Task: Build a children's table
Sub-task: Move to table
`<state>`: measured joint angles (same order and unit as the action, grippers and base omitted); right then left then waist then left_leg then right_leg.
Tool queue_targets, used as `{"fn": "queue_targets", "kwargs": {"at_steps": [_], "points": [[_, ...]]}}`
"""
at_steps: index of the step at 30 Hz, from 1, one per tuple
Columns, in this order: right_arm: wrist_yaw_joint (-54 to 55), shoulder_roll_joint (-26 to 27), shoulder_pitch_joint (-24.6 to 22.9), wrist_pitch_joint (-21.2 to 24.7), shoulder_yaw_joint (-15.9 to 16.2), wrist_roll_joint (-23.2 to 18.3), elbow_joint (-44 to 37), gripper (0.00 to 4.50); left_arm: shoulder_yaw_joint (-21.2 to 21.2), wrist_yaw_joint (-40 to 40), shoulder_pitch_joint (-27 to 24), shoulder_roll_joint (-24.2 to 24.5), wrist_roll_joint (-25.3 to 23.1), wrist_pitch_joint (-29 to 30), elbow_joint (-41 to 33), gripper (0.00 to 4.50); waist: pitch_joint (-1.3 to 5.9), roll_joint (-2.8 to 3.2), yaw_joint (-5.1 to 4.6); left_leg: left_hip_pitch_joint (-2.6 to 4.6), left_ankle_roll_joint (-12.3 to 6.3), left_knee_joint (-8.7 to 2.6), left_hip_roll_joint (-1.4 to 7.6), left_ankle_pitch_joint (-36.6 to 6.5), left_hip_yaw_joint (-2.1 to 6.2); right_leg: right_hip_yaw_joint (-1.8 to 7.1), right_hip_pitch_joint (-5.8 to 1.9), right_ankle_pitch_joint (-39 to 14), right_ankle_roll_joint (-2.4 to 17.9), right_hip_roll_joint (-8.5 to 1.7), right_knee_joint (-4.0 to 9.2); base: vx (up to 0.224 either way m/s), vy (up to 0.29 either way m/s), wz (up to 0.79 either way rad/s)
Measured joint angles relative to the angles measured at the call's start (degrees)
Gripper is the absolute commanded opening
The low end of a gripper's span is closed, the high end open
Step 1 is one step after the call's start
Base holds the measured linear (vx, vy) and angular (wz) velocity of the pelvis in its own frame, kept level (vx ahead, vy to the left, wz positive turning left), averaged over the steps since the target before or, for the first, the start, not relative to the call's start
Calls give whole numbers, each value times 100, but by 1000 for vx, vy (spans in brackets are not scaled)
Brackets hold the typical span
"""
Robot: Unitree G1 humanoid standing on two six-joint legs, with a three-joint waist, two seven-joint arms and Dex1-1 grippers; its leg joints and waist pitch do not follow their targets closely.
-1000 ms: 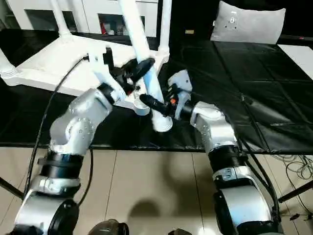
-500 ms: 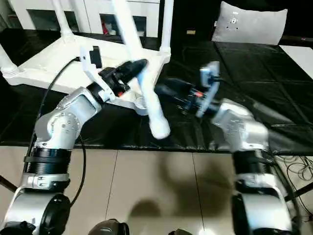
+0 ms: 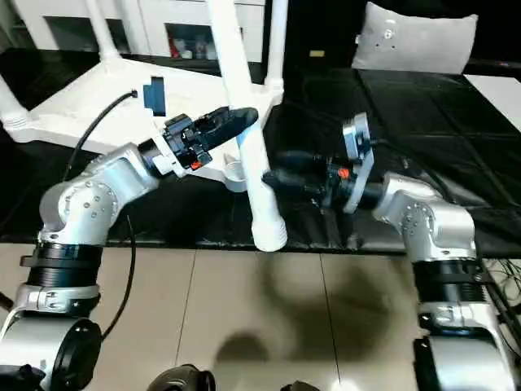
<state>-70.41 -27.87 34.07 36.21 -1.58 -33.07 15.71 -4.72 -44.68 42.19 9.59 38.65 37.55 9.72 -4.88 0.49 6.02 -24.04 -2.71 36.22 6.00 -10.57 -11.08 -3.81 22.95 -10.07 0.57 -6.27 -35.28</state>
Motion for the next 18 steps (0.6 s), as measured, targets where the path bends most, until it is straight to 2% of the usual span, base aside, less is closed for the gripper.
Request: {"fn": "queue_targets", "kwargs": {"at_steps": [5,6,9,15,17,18], "points": [[-57,-5,-41,90,141,41,-108,450,17,-200,88,87,36,45,-2,173,0,3,27,0,0,0,0,0,0,0,0,0,0,0,-1,0,0,0],[-30,7,-41,85,228,110,-144,422,20,-256,88,95,44,67,-11,173,1,3,31,2,0,0,0,0,0,0,0,0,0,0,-2,0,0,0],[137,66,-41,76,393,253,-132,412,56,-306,88,95,48,94,-28,173,1,4,35,2,2,0,0,0,0,0,1,0,0,0,-3,0,0,0],[281,258,-74,-23,663,481,-78,351,107,-390,88,100,91,100,-122,173,0,5,41,1,2,0,0,1,0,0,0,0,0,0,-3,0,0,0],[320,288,-73,-23,665,528,-54,342,120,-394,88,106,94,100,-121,173,0,5,40,1,2,0,0,1,0,1,0,0,0,0,-3,0,0,0],[336,307,-73,-28,665,541,-37,322,120,-394,88,117,92,100,-121,173,0,5,37,2,2,0,0,1,0,1,0,0,0,0,-3,0,0,0]]}}
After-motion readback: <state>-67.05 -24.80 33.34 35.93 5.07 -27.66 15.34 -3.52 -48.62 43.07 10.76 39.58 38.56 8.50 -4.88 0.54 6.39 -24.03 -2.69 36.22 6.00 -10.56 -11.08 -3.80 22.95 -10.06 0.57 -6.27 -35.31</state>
